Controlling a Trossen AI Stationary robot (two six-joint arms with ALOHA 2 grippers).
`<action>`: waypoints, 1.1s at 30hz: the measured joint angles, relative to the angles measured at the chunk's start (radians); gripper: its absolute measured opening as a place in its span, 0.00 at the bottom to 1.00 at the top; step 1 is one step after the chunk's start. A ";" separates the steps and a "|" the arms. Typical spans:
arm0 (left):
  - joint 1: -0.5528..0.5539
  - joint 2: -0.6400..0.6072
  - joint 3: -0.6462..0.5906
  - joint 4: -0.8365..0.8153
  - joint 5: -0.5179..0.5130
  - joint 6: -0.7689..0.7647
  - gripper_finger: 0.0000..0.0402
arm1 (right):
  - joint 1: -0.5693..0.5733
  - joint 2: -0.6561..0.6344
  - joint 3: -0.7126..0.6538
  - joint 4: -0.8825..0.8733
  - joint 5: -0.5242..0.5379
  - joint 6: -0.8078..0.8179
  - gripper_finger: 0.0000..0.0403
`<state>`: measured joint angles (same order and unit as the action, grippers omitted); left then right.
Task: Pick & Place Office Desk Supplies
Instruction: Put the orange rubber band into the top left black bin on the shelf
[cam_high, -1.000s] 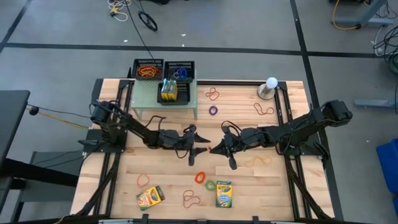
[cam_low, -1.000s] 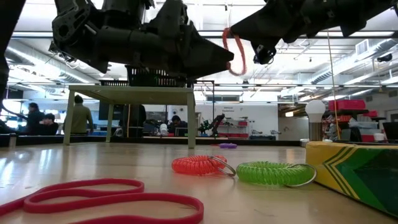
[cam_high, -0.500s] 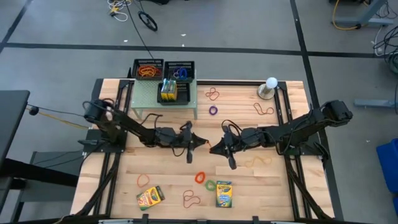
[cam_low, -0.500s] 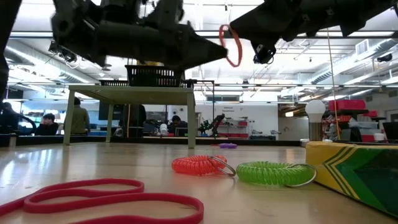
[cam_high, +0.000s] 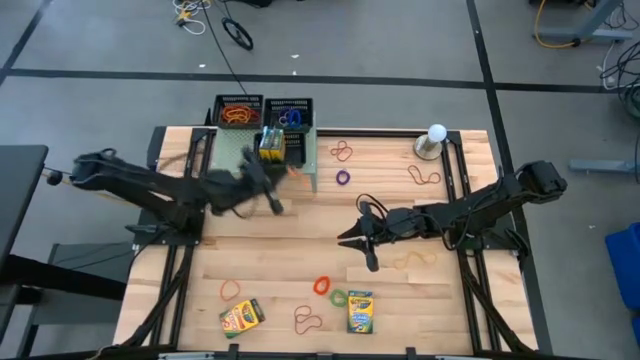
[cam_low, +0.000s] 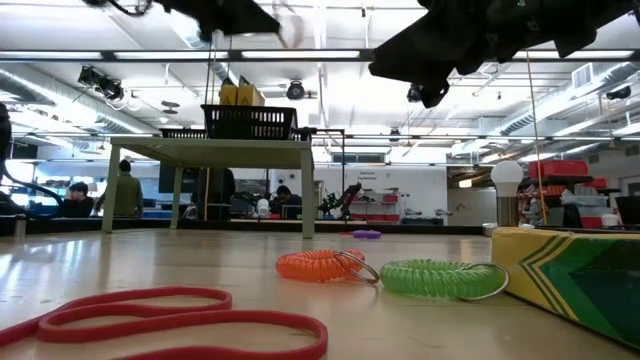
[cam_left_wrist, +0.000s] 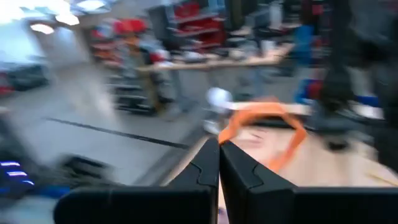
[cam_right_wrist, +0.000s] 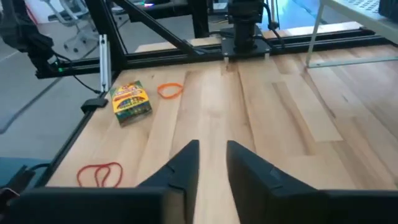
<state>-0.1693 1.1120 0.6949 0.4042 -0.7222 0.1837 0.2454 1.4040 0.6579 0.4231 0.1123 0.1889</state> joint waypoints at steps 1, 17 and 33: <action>0.012 -0.041 0.019 -0.040 -0.028 0.032 0.02 | 0.000 0.000 0.000 -0.001 0.000 -0.009 0.19; 0.856 -0.232 0.110 -0.411 0.289 0.020 0.02 | 0.000 0.000 -0.011 0.007 0.016 -0.074 0.02; 1.136 -0.005 0.110 -0.441 0.482 -0.032 0.27 | 0.000 0.000 -0.011 0.014 0.016 -0.065 0.02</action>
<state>0.9663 1.1067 0.8047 -0.0372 -0.2401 0.1516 0.2455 1.4044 0.6468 0.4370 0.1285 0.1243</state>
